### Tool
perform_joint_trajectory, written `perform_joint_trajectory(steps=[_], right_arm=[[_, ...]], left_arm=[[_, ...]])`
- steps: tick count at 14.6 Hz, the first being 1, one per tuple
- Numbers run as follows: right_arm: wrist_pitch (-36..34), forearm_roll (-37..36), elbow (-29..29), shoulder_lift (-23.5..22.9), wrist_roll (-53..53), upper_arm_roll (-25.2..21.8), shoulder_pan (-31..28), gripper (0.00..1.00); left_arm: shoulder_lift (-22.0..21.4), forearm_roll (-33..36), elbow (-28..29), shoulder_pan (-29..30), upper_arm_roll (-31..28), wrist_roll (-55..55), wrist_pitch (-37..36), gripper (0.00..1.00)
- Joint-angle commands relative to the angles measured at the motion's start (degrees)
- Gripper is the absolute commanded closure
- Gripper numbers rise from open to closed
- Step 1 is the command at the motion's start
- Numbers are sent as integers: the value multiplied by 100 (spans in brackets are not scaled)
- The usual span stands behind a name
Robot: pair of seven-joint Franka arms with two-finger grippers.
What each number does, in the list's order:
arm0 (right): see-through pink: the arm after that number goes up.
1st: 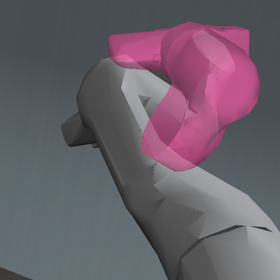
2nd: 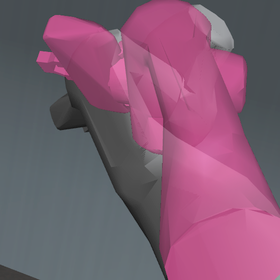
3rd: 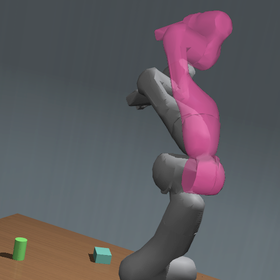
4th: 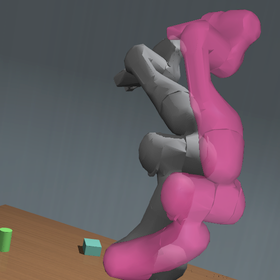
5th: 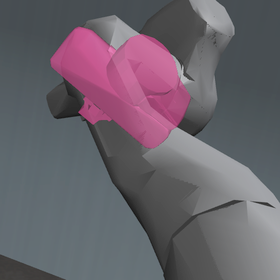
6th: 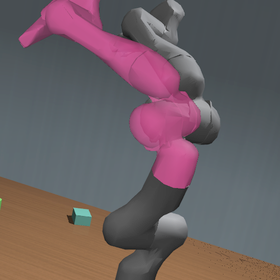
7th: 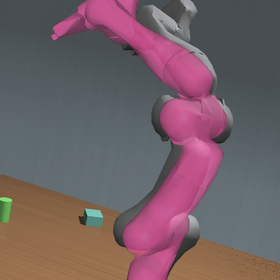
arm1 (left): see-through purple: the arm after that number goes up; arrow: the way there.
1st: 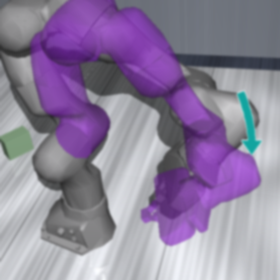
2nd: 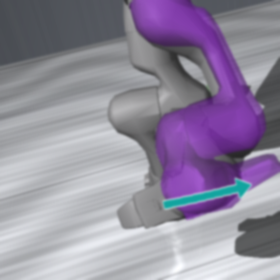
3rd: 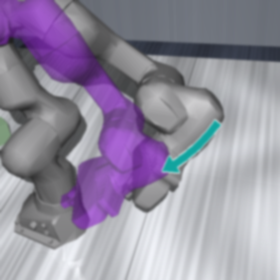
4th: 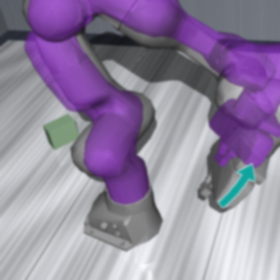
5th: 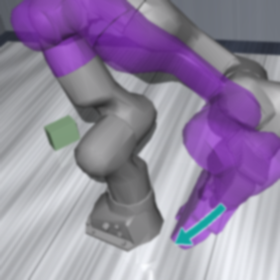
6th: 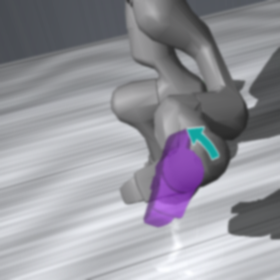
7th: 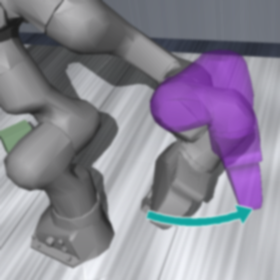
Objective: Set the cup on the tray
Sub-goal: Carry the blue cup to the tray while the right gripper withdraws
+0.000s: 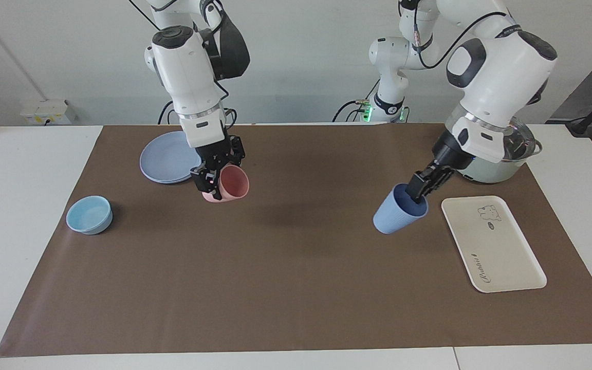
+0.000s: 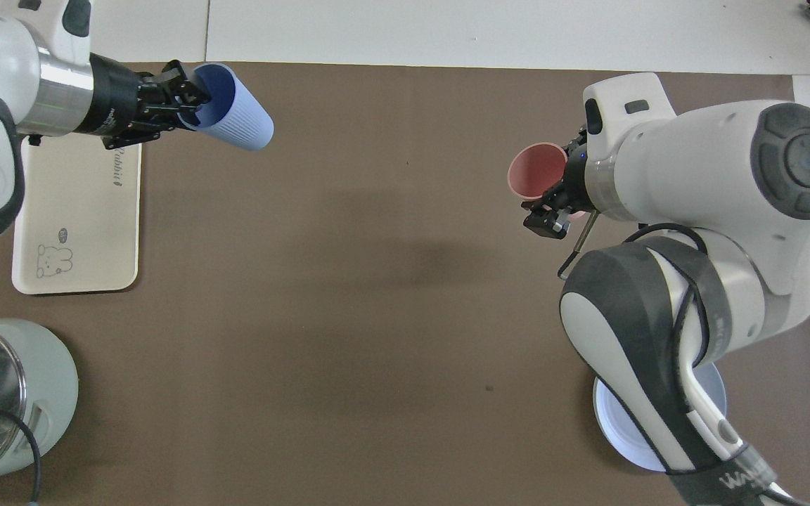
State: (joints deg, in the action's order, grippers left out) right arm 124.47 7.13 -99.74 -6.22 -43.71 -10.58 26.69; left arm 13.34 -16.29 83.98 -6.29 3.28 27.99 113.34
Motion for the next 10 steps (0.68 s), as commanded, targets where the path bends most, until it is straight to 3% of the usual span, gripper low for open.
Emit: perform_joint_trajectory(steps=[1,3,6,10], right_arm=[[690,865,-159,-72,-374,30,-409,100],[1261,1969,-414,-81,-1144,30,-804,100],[1544,4788,-503,-440,-3347,21,-1437,100],[1773,6411,-599,-722,-4109,21,-1799,100]], left_arm=[[-287,135,538,706,50,-1360,134,100],[-498,135,1126,1146,23,-2346,616,100],[-543,144,1647,1586,23,-3078,1137,100],[-490,135,2376,2035,23,-4107,2138,100]])
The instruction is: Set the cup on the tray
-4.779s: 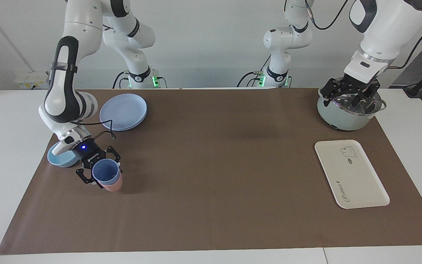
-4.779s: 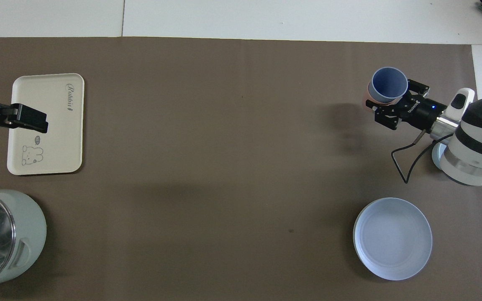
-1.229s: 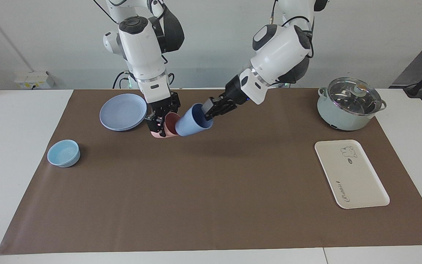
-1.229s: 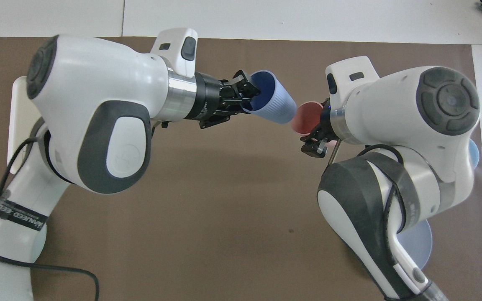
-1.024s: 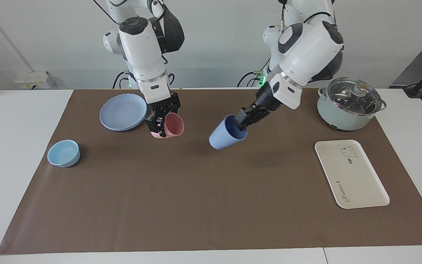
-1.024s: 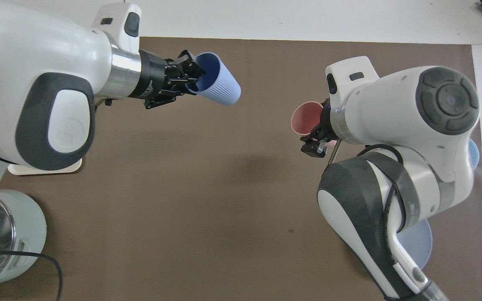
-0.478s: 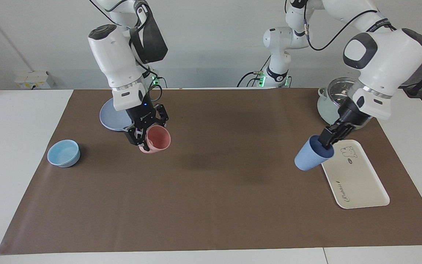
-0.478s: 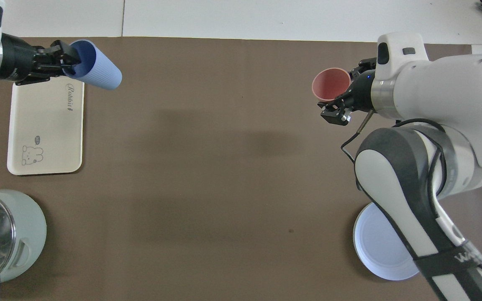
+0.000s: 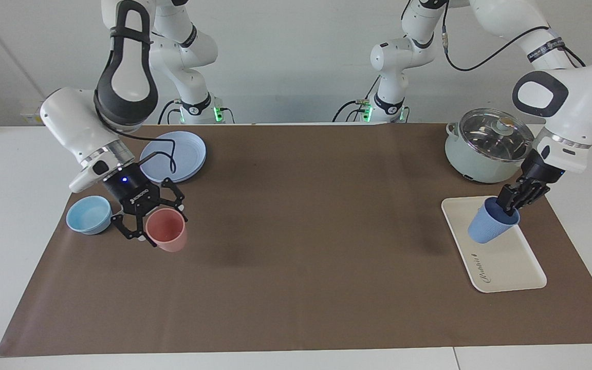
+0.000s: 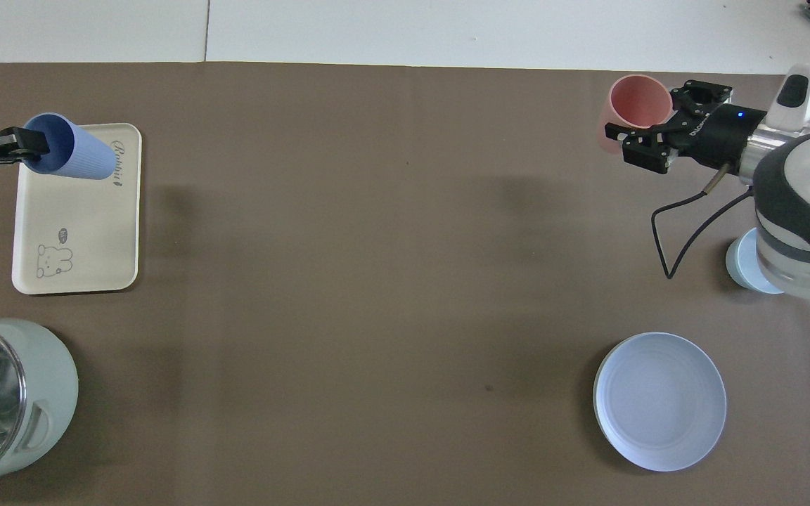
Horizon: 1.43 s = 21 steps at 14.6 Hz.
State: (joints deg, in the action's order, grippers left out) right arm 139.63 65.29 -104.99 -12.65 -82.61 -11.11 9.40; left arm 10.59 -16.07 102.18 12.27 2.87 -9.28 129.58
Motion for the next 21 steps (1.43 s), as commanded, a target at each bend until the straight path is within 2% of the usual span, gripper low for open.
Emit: perform_joint_trajectory(steps=[1,3,5,7,9,11,12,14,15,16,18,20,21], right_arm=[[370,1138,-161,-141,-568,74,-78,100],[512,2307,-415,-238,-1630,74,-105,100],[521,3092,-627,-309,-2240,74,-114,100],[503,3489,-663,-466,-2652,74,-218,100],[346,3831,-663,-686,-3284,74,-350,100],[232,4034,-742,-818,-3856,74,-421,100],[83,4261,-829,-862,-4076,74,-439,100],[38,4562,-1057,-863,-4473,74,-413,100],[29,4571,-1102,-845,-4509,74,-404,100],[29,4571,-1111,-836,-4535,74,-395,100],[55,4571,-1172,-827,-4579,74,-386,100],[64,4571,-1225,-810,-4588,74,-377,100],[81,4571,-1260,-810,-4632,74,-369,100]], left_arm=[[-206,113,610,231,56,-390,568,100],[-180,113,697,433,56,-408,638,100],[-32,113,873,592,64,-582,971,100],[249,113,935,715,64,-680,1394,100],[435,104,883,724,64,-645,1430,100],[444,95,865,681,73,-584,1308,100],[444,86,795,663,64,-540,1159,84],[549,104,340,645,56,-522,485,46],[593,104,94,636,56,-513,168,12],[663,112,-126,645,56,-513,-53,0],[786,165,-653,619,56,-504,-589,0],[874,803,-1294,462,64,-391,-1265,0],[875,1137,-1541,199,64,-94,-1642,0]])
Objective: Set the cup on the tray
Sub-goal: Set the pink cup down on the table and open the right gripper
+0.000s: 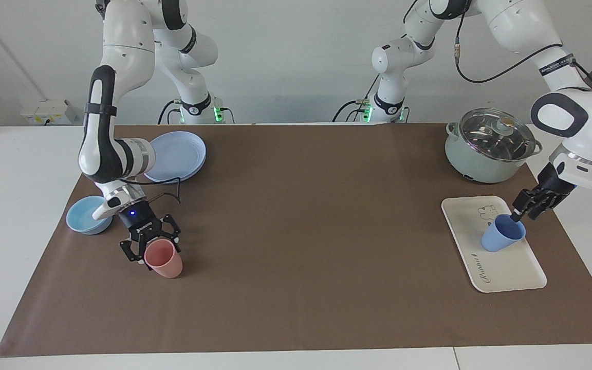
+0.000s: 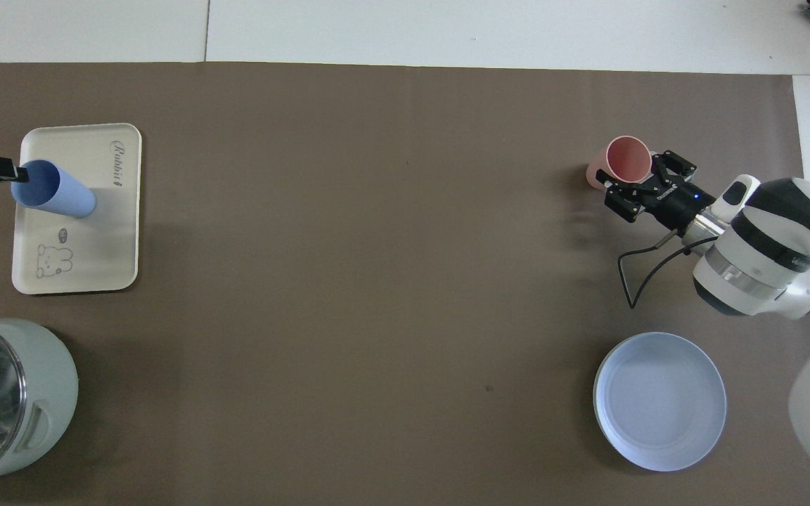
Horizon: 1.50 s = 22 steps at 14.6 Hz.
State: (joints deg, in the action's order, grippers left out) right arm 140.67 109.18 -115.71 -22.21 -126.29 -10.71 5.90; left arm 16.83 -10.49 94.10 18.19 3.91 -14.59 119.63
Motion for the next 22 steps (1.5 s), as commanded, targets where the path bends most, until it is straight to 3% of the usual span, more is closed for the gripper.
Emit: perform_joint_trajectory(steps=[1,2,3,7,13,16,18,22], right_arm=[[-13,183,-232,155,-334,34,-10,100],[-4,183,-250,155,-361,34,-10,98],[-4,183,-233,155,-422,34,-2,3],[144,174,-189,295,-458,34,60,0],[1628,96,-198,954,219,34,727,0],[2366,42,-189,1148,254,34,1034,0],[2501,-54,-136,1122,254,34,1115,0],[2413,-1352,13,1096,526,25,983,0]], left_arm=[[242,810,-936,-630,-48,831,-1008,0],[233,951,-1120,-859,-40,1174,-1307,0],[216,1031,-1279,-1140,-48,1482,-1676,0],[32,1312,-1807,-1626,-31,1855,-2986,0],[-1198,1313,-1554,-1705,57,1863,-3823,0],[-1628,1313,-844,-1662,57,1767,-3580,0],[-1674,1296,-648,-1670,57,1793,-2930,0],[-1692,1260,-455,-1679,48,1784,-2726,0]])
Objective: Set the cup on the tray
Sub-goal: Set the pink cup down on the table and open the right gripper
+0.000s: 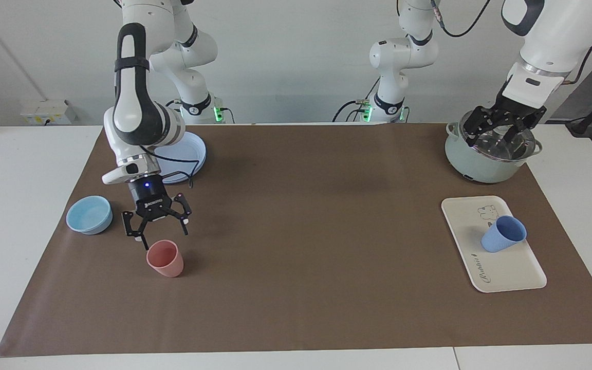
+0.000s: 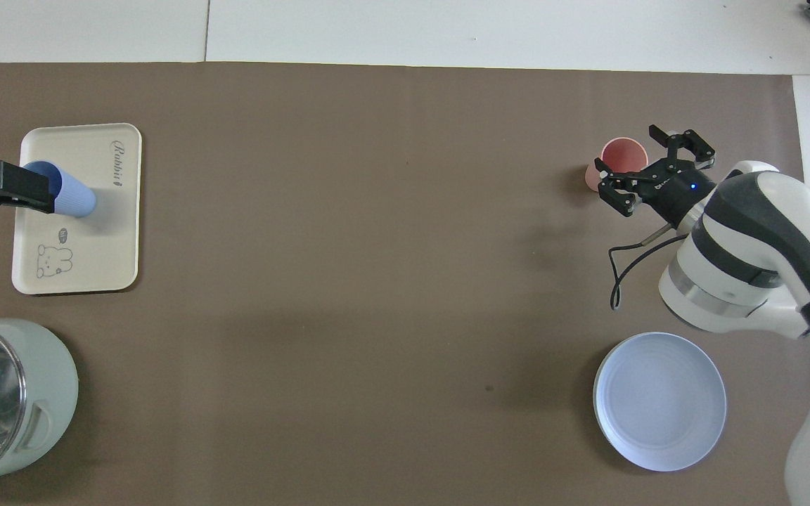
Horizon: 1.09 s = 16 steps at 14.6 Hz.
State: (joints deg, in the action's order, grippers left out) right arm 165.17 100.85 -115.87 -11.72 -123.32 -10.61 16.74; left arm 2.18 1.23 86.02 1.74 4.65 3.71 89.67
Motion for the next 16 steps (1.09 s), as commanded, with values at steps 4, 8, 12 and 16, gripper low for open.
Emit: perform_joint_trajectory(steps=[4,8,12,16], right_arm=[[-686,-2240,275,20,1035,-29,-460,0],[-1310,-4621,644,38,3054,-47,-636,0],[-2293,-7055,943,292,5312,-187,-645,0],[-3551,-8861,1496,582,8039,-170,-645,0]], left_arm=[[-236,88,328,-16,-26,-37,33,0],[-201,88,205,37,-34,-46,-117,0],[-200,88,196,-42,-35,24,-292,0],[-236,97,204,-42,-17,33,-354,0]])
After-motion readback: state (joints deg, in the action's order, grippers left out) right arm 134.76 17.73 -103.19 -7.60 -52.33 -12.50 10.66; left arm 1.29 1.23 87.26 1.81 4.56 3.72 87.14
